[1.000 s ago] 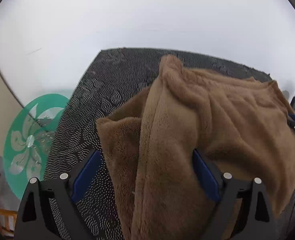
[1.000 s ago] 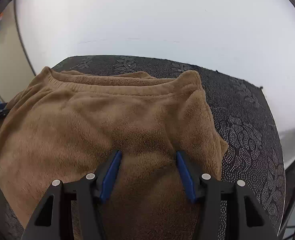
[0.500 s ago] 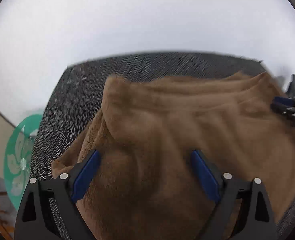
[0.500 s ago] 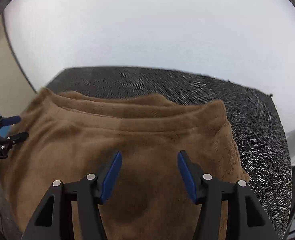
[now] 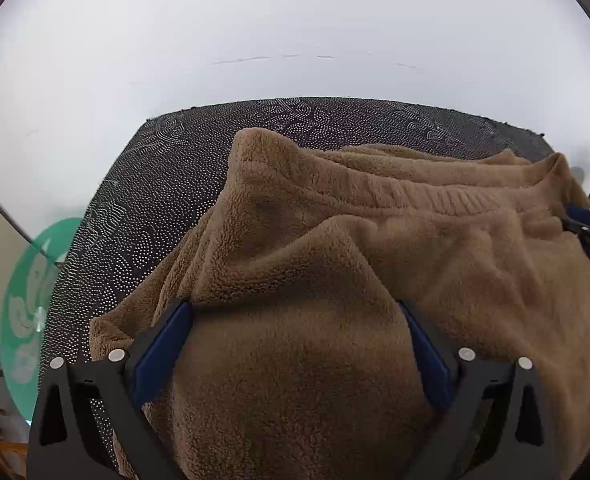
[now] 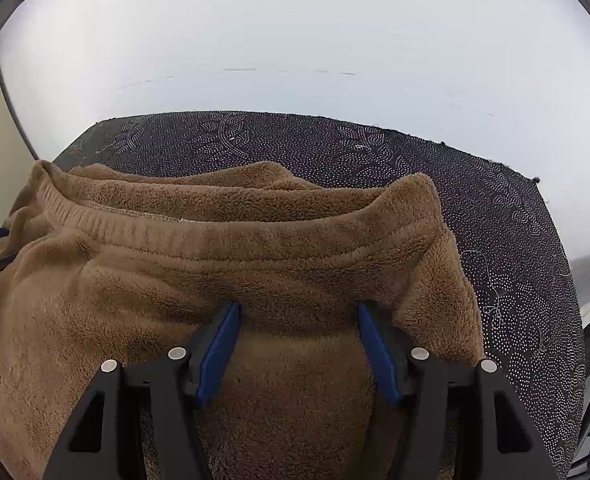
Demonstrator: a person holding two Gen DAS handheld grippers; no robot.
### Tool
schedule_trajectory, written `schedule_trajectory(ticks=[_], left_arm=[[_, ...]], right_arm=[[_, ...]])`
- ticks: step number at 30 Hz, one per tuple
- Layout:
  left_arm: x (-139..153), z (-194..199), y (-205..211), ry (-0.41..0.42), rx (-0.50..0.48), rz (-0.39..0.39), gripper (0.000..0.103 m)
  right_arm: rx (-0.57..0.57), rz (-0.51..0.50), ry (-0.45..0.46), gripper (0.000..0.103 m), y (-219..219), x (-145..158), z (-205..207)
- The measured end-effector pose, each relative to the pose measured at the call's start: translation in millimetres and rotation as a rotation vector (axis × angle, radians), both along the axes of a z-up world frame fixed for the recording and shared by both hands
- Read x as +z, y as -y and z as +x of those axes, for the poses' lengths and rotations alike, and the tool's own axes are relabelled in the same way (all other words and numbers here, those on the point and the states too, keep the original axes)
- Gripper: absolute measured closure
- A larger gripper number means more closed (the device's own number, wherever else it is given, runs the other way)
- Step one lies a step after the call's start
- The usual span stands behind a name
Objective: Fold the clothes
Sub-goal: 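Press and smooth the folded blanket flat with both grippers open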
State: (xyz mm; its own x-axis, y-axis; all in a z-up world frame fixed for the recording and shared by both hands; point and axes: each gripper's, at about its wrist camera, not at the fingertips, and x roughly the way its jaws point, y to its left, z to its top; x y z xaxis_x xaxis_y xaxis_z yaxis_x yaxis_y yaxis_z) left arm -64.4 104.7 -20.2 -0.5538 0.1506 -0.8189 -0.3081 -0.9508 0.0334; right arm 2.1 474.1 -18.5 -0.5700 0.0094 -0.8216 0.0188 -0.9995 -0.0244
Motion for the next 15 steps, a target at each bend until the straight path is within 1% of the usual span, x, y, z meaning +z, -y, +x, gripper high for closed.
schedule_trajectory(ticks=[3, 5, 6, 8, 9, 10, 12, 15], left_arm=[[-1.6, -1.0, 1.1, 0.0, 0.007, -0.007, 0.0], [-1.8, -2.3, 0.8, 0.001, 0.008, -0.018, 0.0], [-1.8, -3.0, 0.5, 0.001, 0.009, -0.024, 0.0], [4.1, -3.8, 2.0, 0.035, 0.003, -0.026, 0.0], [7.5, -4.1, 2.8, 0.055, 0.0, -0.027, 0.0], [13.4, 0.4, 5.7, 0.059, 0.005, -0.013, 0.0], [31.1, 20.6, 12.8, 0.022, 0.007, 0.034, 0.0], [56.3, 62.4, 20.6, -0.043, -0.032, 0.094, 0.0]], right_arm=[[-0.002, 0.016, -0.006, 0.039, 4.6, 0.9, 3.0], [0.004, 0.01, -0.004, 0.038, 5.6, 1.3, 4.6], [0.01, -0.004, 0.001, 0.037, 5.3, 1.8, 5.4], [0.016, -0.062, 0.014, 0.035, 2.0, 9.3, 14.6], [0.016, -0.093, 0.012, 0.032, 0.2, 14.7, 23.6], [0.015, -0.124, 0.005, 0.022, -1.6, 20.6, 34.5], [0.016, -0.146, -0.03, 0.02, -4.5, 36.0, 64.2], [0.018, -0.146, -0.074, 0.02, -8.9, 50.0, 111.0]])
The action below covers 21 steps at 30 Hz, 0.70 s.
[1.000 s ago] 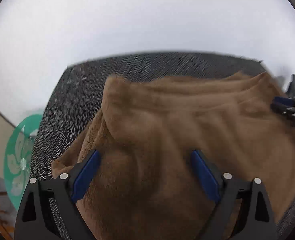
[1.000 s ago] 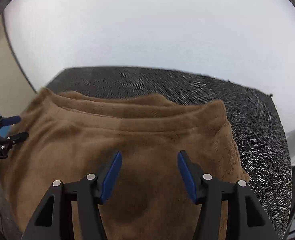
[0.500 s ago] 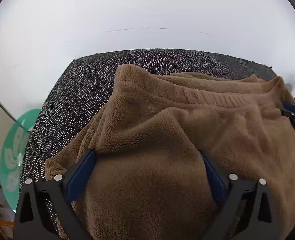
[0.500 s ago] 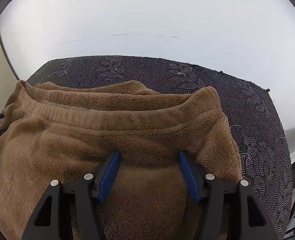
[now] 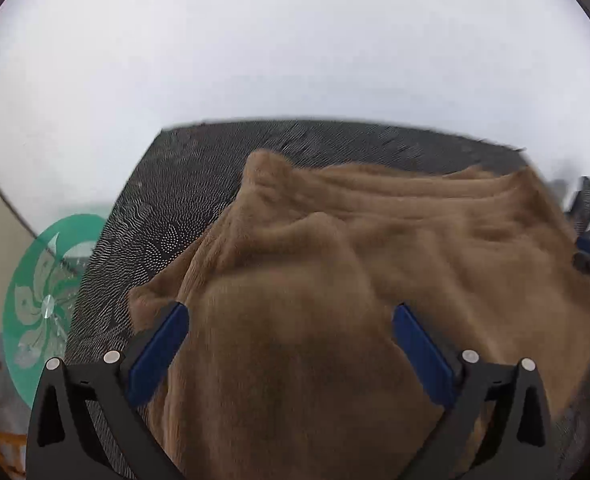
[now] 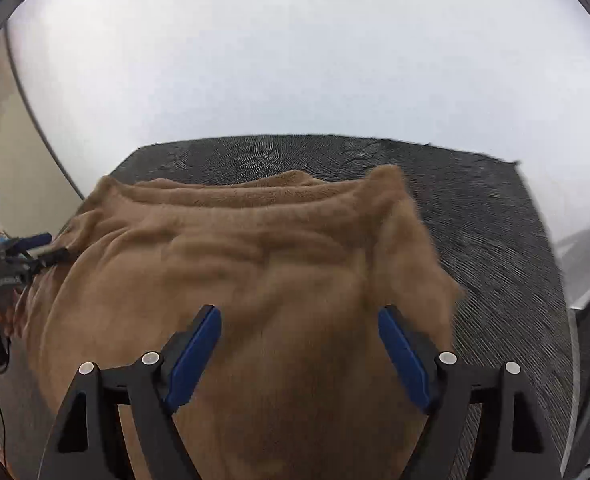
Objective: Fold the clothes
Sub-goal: 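Press and smooth the folded blanket flat with both grippers open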
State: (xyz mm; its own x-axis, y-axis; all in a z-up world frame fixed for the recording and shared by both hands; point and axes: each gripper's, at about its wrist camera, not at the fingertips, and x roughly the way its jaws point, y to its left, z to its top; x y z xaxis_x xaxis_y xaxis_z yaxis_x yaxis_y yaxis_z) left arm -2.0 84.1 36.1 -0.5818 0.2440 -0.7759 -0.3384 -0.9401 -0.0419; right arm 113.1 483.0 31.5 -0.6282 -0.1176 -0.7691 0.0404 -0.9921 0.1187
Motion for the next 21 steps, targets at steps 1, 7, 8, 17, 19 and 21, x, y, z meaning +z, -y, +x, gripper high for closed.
schedule_trajectory(ticks=[1, 7, 8, 17, 19, 21], left_arm=[[3.5, 11.6, 0.5, -0.01, -0.015, 0.013, 0.0], [-21.2, 48.7, -14.5, 0.06, -0.111, 0.011, 0.0], [-27.6, 50.2, -16.5, 0.054, -0.115, -0.012, 0.0], [-46.1, 54.2, -14.6, -0.013, -0.116, -0.041, 0.0], [-47.0, 54.8, -16.0, -0.022, -0.113, -0.048, 0.0], [-46.9, 57.9, -19.7, -0.027, -0.108, -0.055, 0.0]], right_arm=[[0.011, -0.014, -0.005, 0.02, 0.7, 0.9, 11.5], [0.112, -0.033, 0.024, 0.02, 21.0, -14.5, 56.6], [0.118, -0.02, 0.033, 0.02, 23.6, -20.1, 57.2], [0.141, 0.102, 0.036, 0.004, 42.9, -44.3, 58.7], [0.157, 0.162, 0.029, 0.001, 48.9, -44.4, 60.3], [0.149, 0.19, 0.028, 0.001, 50.0, -44.0, 61.0]])
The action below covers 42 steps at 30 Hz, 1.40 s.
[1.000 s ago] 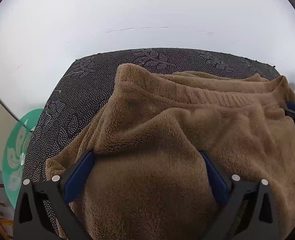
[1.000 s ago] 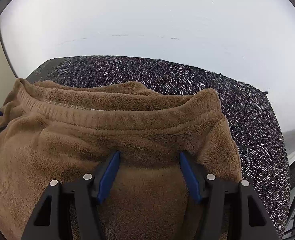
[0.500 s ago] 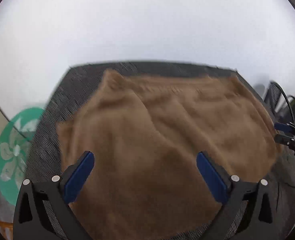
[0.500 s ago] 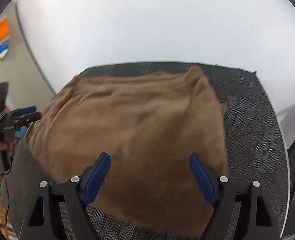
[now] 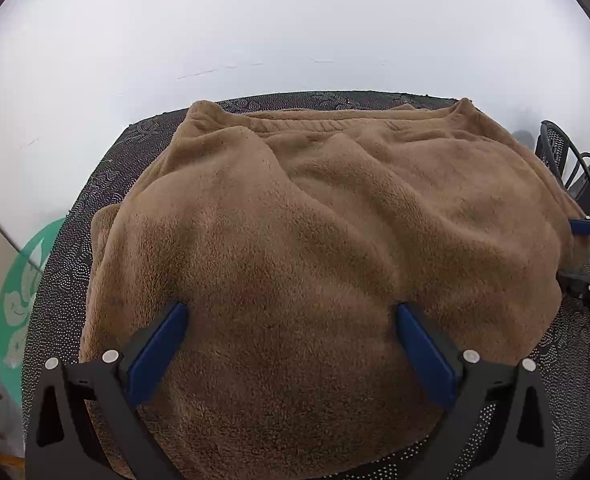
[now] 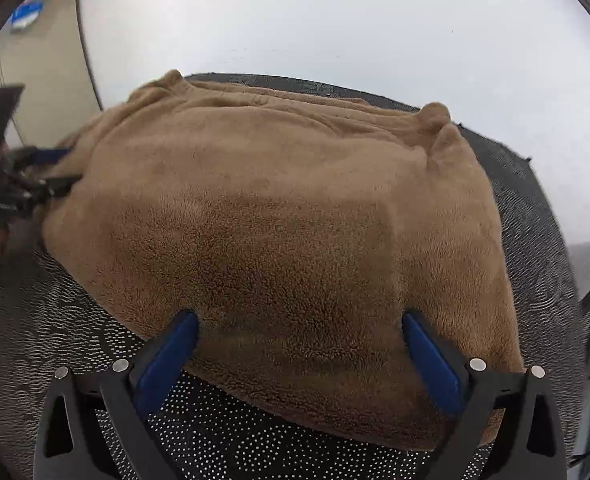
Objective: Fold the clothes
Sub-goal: 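Press and smooth the folded blanket flat with both grippers open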
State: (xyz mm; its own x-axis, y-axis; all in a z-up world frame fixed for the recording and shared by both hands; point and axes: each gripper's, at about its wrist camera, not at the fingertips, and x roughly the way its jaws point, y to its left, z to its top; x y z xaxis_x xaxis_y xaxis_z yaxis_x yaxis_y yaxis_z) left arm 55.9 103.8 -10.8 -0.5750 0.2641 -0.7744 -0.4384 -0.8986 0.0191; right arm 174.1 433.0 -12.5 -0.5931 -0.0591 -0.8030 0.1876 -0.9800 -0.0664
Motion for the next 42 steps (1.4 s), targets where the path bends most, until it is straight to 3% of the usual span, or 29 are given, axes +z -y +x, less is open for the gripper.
schedule_trajectory(ticks=[10, 17, 26, 30, 35, 42], left_arm=[[-2.9, 1.9, -4.3, -0.028, 0.026, -0.031, 0.0], [-4.4, 4.6, -9.9, -0.061, 0.036, -0.071, 0.0], [11.7, 23.7, 11.3, -0.042, 0.052, 0.0, 0.0], [12.7, 30.8, 30.0, 0.018, 0.122, -0.014, 0.0], [7.7, 26.1, 48.4, 0.061, 0.194, 0.062, 0.0], [-5.9, 23.1, 40.2, 0.063, 0.184, 0.01, 0.0]], right_arm=[[0.0, 0.0, -0.003, 0.001, -10.9, 0.9, 6.4], [0.003, 0.017, -0.01, 0.001, 5.1, -5.7, -1.5], [-0.006, 0.043, -0.021, 0.001, 7.7, -5.0, 0.1], [-0.102, 0.003, -0.01, 0.001, 9.2, 5.2, 4.1], [-0.147, -0.188, -0.057, 0.001, 14.5, 35.4, 2.7], [-0.205, -0.134, 0.033, 0.001, 23.7, 13.0, -28.3]])
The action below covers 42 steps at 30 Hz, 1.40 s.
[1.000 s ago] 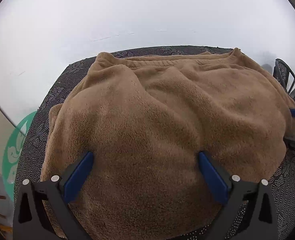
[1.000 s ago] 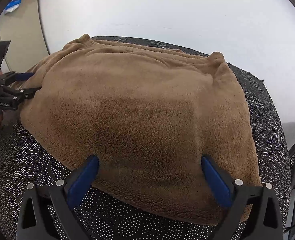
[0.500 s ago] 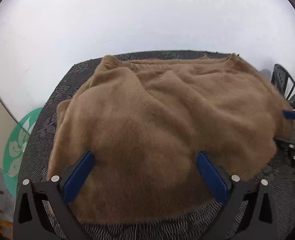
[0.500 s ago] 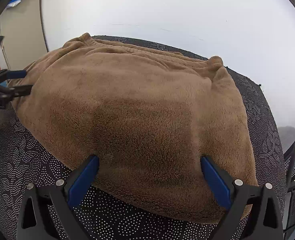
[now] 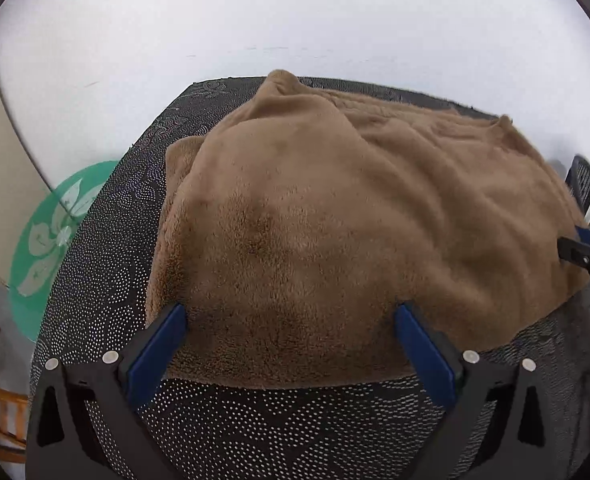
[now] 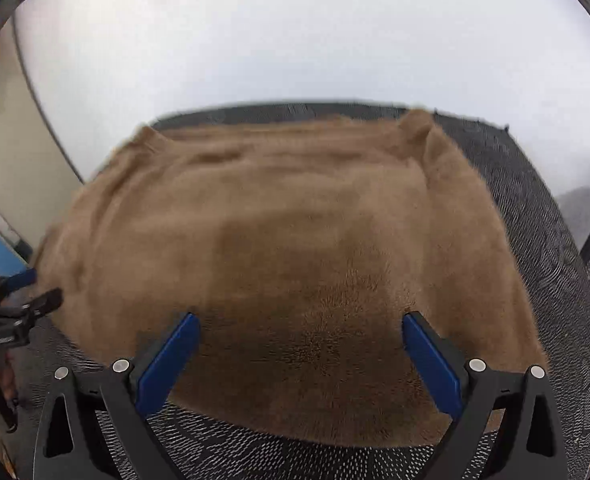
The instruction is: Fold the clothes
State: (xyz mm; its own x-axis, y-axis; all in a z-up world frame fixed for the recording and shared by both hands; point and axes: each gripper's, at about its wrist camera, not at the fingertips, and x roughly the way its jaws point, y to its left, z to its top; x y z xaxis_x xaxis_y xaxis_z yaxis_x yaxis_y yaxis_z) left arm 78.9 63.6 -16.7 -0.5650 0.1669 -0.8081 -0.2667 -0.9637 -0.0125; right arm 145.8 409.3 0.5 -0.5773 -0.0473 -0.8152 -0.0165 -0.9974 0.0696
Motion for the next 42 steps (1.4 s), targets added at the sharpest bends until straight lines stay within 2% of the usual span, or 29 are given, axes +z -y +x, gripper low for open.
schedule_trajectory(ticks=[6, 9, 19, 27, 34, 35, 40, 42], left_arm=[[-4.6, -1.2, 0.0, -0.012, 0.014, 0.021, 0.0], [-5.7, -1.9, -3.2, -0.016, 0.017, -0.015, 0.0], [-6.2, -0.7, -6.7, -0.023, 0.018, -0.044, 0.0], [-5.6, 0.2, -8.6, -0.024, 0.019, -0.055, 0.0], [-5.7, 0.8, -10.4, -0.025, 0.022, -0.062, 0.0], [-6.2, 1.1, -10.6, -0.026, 0.023, -0.063, 0.0], [-6.5, 0.3, -9.3, -0.026, 0.022, -0.059, 0.0], [-6.4, -0.1, -8.8, -0.026, 0.021, -0.058, 0.0]], right_arm=[[0.045, 0.086, -0.006, 0.001, 8.7, -15.6, 5.3], [0.047, 0.083, -0.025, 0.001, 6.1, -17.4, 12.3], [0.043, 0.079, -0.036, 0.001, 1.8, -16.8, 14.9], [0.046, 0.016, -0.052, 0.001, -4.5, -15.2, 14.2], [0.061, -0.136, -0.094, 0.0, -25.4, -12.3, 20.9], [0.072, -0.122, -0.093, 0.0, -24.0, -13.0, 21.0], [0.094, 0.069, -0.054, 0.0, 1.1, -17.5, 17.9], [0.093, 0.089, -0.055, 0.0, 2.9, -17.6, 18.2]])
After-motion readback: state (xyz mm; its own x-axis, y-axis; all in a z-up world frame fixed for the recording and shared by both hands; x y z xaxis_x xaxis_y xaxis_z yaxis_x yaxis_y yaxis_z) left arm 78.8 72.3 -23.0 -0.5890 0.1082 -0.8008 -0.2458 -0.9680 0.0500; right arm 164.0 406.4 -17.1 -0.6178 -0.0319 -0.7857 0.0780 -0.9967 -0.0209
